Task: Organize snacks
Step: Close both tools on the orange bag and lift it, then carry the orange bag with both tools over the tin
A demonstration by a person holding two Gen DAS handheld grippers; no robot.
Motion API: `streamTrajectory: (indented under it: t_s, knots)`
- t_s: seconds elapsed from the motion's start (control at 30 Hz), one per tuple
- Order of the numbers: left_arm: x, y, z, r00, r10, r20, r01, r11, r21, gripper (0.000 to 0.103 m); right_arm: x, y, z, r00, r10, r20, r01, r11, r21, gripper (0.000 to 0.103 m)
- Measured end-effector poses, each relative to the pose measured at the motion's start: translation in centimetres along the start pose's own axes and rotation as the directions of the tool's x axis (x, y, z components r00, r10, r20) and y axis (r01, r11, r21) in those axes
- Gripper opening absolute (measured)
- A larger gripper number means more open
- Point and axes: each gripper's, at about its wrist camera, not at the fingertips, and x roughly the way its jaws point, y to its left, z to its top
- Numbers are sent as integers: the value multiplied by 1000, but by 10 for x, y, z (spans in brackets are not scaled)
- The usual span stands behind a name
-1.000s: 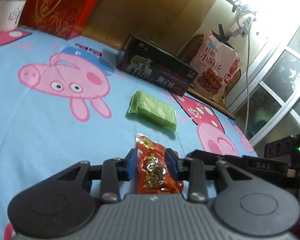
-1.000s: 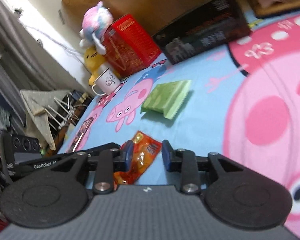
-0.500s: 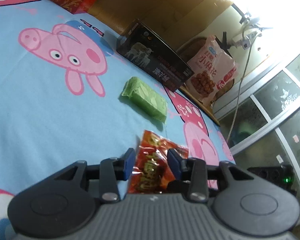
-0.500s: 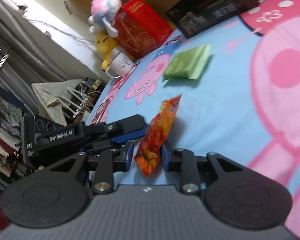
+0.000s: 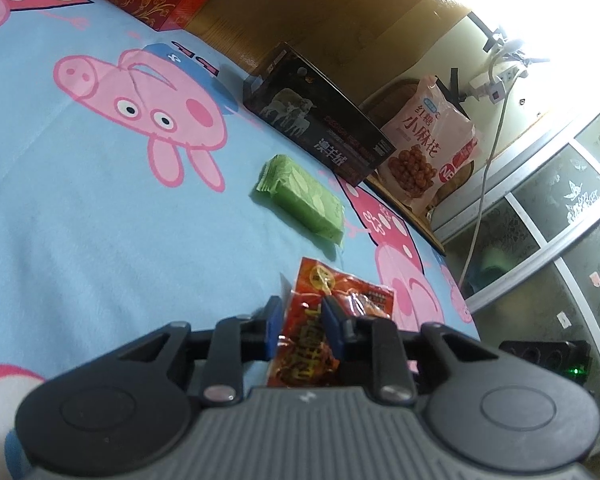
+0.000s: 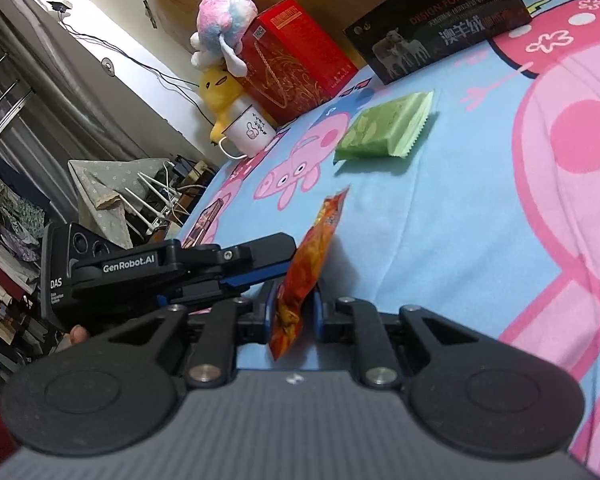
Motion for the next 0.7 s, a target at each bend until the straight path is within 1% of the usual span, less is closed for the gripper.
streamTrajectory:
  t_s: [0.1, 0.17, 0.2, 0.27, 0.33, 0.37, 0.4, 0.43, 0.47, 0.5, 0.53, 0.57, 0.6, 0.63, 0.7]
  knots:
    - [0, 0, 0, 1000, -10, -9, 10, 1000, -4, 23, -3, -2, -2, 1000, 11, 7, -11, 1000, 5, 21]
    - [-1, 3, 0, 999, -40, -18, 39, 999, -22, 35, -4, -5, -2, 1000, 26, 12, -26, 999, 28, 21]
    - [-2, 5, 1, 998, -64, -23, 63, 997, -37, 40, -5, -8, -1, 999, 49, 12, -50, 997, 59, 21]
    - [-4, 7, 2, 993, -109, -33, 107, 992, -59, 54, -7, -18, -1, 993, 119, 15, -120, 981, 150, 20]
    - [-5, 7, 1, 988, -149, -37, 147, 987, -69, 57, -9, -27, -2, 980, 192, 41, -197, 954, 226, 18]
    - [-6, 6, 1, 984, -173, -34, 170, 983, -76, 57, -11, -28, -1, 974, 221, 54, -228, 944, 239, 18]
    - [-7, 5, 1, 980, -198, -34, 195, 978, -79, 55, -12, -27, -1, 970, 235, 58, -242, 942, 233, 18]
    - [-7, 4, 1, 974, -223, -39, 219, 972, -80, 52, -13, -24, 0, 967, 247, 60, -255, 943, 215, 18]
    - [-7, 2, 1, 971, -234, -41, 231, 970, -79, 47, -14, -22, 0, 964, 259, 60, -266, 942, 204, 18]
    - [-6, 0, 1, 970, -239, -45, 236, 969, -69, 43, -15, -20, 1, 961, 270, 58, -276, 941, 194, 18]
    - [-5, -3, 0, 976, -213, -42, 211, 976, -54, 40, -14, -18, 1, 962, 268, 53, -273, 944, 186, 18]
    - [-3, -6, -1, 982, -185, -42, 183, 982, -34, 33, -13, -17, 2, 967, 251, 46, -256, 950, 178, 18]
    - [-1, -6, -2, 986, -162, -45, 161, 987, -29, 31, -11, -15, 2, 975, 221, 38, -224, 960, 166, 18]
    - [3, -4, -3, 987, -150, -54, 148, 988, -40, 29, -10, -14, 2, 982, 188, 26, -190, 970, 154, 20]
    - [8, 2, -4, 985, -157, -70, 151, 986, -75, 29, -8, -13, 0, 991, 136, 11, -136, 982, 131, 21]
